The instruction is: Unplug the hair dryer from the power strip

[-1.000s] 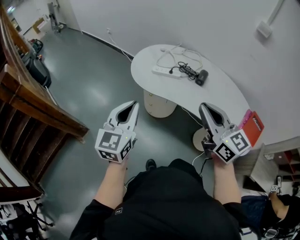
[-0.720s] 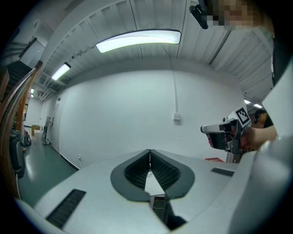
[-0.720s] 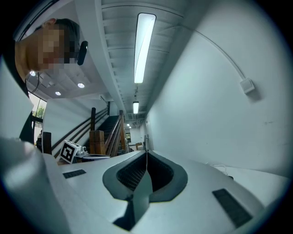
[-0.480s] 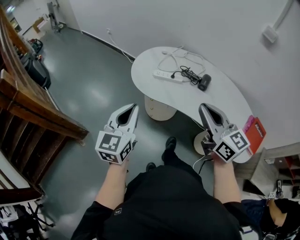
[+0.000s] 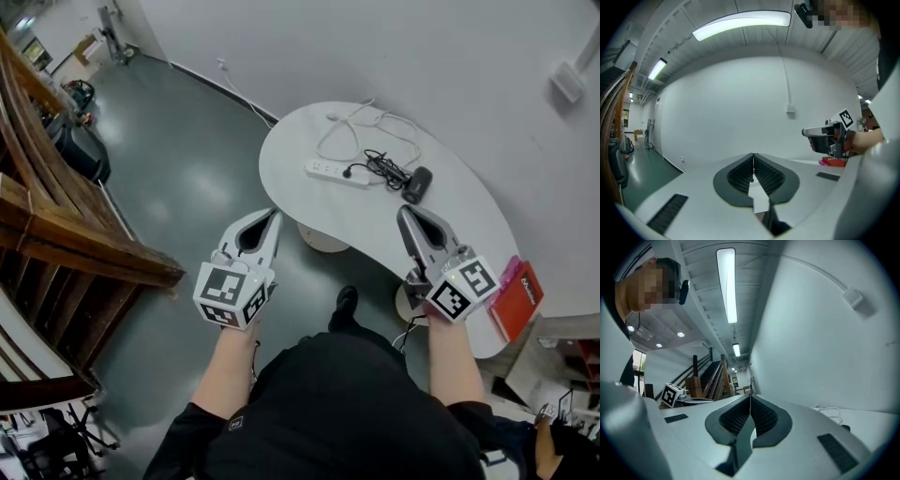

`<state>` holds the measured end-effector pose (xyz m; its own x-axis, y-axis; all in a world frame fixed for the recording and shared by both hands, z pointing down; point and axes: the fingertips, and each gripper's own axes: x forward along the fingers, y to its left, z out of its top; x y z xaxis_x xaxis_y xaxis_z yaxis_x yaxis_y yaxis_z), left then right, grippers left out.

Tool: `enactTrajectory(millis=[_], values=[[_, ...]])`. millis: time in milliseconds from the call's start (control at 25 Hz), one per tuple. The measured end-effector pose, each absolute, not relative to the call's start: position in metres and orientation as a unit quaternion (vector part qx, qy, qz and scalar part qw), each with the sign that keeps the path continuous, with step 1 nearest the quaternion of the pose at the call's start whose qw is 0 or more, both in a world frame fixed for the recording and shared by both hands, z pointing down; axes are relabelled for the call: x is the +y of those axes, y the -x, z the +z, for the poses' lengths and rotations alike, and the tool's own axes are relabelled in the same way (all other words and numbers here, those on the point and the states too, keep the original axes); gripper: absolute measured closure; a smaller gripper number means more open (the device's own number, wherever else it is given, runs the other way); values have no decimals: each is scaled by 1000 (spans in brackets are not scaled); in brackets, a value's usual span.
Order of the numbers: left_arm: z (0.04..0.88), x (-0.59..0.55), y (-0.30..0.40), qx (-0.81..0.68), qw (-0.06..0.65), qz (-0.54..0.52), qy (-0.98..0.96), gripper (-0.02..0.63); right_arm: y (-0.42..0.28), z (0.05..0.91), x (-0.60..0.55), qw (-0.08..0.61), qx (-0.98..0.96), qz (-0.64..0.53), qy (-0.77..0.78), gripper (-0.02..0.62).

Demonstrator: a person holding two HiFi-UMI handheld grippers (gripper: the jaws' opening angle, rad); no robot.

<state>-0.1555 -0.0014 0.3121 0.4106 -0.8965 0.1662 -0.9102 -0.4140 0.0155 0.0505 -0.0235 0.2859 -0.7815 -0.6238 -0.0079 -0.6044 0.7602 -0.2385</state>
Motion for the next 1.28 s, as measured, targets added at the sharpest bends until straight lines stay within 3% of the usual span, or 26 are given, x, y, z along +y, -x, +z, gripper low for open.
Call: enactTrajectory(millis=[720,1280], values=[[322,-136,104,-550,62,113,-825,592,-66,324,-141,37,947,-158,278,560],[360,-202,146,-489,82,111,-861,591,-26,351,-189,9,908,-156,389,558]])
